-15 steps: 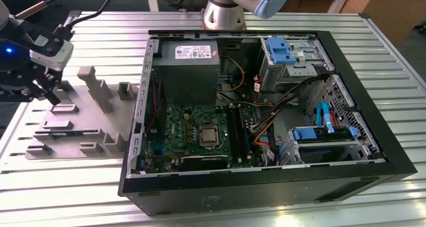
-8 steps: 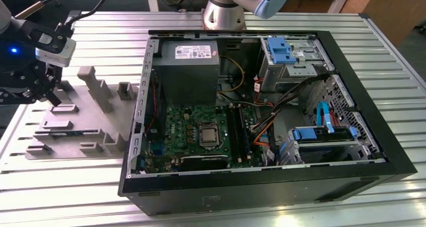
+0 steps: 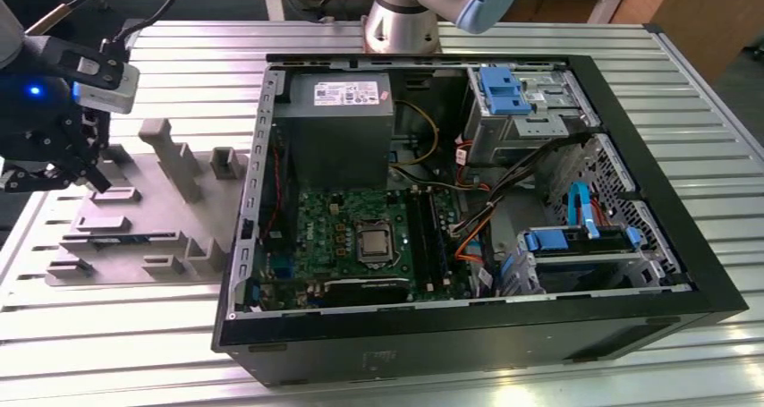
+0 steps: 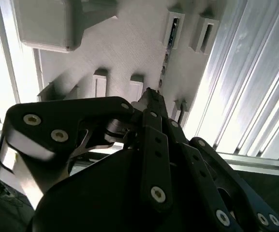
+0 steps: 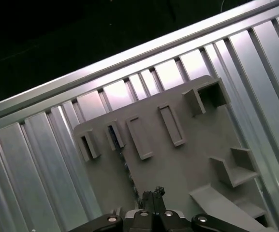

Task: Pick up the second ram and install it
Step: 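Pick up the second ram and move it above second insertion slot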

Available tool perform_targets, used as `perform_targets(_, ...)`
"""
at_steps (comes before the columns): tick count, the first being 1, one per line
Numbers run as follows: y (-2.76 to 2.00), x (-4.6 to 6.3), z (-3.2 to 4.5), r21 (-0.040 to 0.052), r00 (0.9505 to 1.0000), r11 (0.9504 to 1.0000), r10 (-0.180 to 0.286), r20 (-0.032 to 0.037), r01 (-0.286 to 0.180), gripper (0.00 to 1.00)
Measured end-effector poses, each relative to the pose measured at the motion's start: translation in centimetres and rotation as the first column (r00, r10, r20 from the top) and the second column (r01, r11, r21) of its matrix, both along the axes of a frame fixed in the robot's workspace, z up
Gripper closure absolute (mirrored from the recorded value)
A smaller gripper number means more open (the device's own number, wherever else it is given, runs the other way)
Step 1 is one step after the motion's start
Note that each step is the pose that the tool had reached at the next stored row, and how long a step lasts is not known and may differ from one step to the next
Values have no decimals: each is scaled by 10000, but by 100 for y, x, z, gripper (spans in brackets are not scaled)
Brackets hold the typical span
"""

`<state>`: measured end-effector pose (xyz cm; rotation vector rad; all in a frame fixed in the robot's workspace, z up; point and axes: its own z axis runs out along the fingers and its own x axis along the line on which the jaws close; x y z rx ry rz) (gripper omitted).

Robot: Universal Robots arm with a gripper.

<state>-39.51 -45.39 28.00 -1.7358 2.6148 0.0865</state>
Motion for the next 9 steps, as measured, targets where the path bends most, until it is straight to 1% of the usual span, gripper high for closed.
perform_targets(2,0,0,-10,0,9994,9994,359,0,-359,89)
perform_targets(4,0,0,-21,0,9973,9973,735,0,-735,89)
perform_targets(6,0,0,-32,0,9940,9940,1093,0,-1093,89)
perform_targets(9,0,0,-47,0,9867,9867,1628,0,-1628,89)
